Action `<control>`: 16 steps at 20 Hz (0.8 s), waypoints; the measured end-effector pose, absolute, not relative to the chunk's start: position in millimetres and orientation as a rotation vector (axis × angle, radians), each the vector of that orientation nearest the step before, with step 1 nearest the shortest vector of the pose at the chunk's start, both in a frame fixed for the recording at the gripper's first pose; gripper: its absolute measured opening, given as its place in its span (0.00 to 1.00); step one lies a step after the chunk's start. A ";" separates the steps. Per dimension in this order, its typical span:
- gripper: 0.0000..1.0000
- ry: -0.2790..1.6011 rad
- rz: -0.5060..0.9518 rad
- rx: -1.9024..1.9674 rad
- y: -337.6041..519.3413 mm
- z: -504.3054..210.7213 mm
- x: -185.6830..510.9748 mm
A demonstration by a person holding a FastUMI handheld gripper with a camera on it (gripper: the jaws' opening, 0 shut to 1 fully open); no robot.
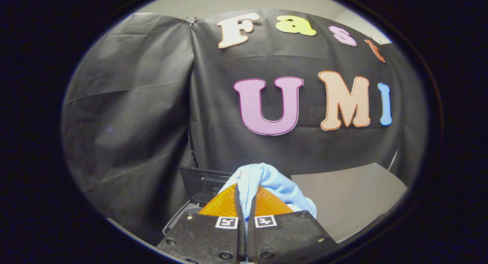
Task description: Put the clothes into the washing machine and then close the washing machine lid.
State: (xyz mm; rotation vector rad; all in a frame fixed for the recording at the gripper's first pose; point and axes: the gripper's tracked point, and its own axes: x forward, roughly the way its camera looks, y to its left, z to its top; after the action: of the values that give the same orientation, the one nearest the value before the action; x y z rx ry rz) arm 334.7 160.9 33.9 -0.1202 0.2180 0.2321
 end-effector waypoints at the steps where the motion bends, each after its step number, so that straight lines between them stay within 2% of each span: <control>1: 0.02 0.228 0.237 -0.129 166.4 22.7 338.7; 9: 0.02 0.331 0.302 -0.139 214.4 -83.5 356.7; 16: 0.02 0.484 0.282 -0.154 223.3 -195.0 369.8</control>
State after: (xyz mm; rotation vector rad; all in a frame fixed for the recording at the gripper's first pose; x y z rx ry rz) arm 369.8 223.3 -195.0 -0.1537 0.4839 0.2822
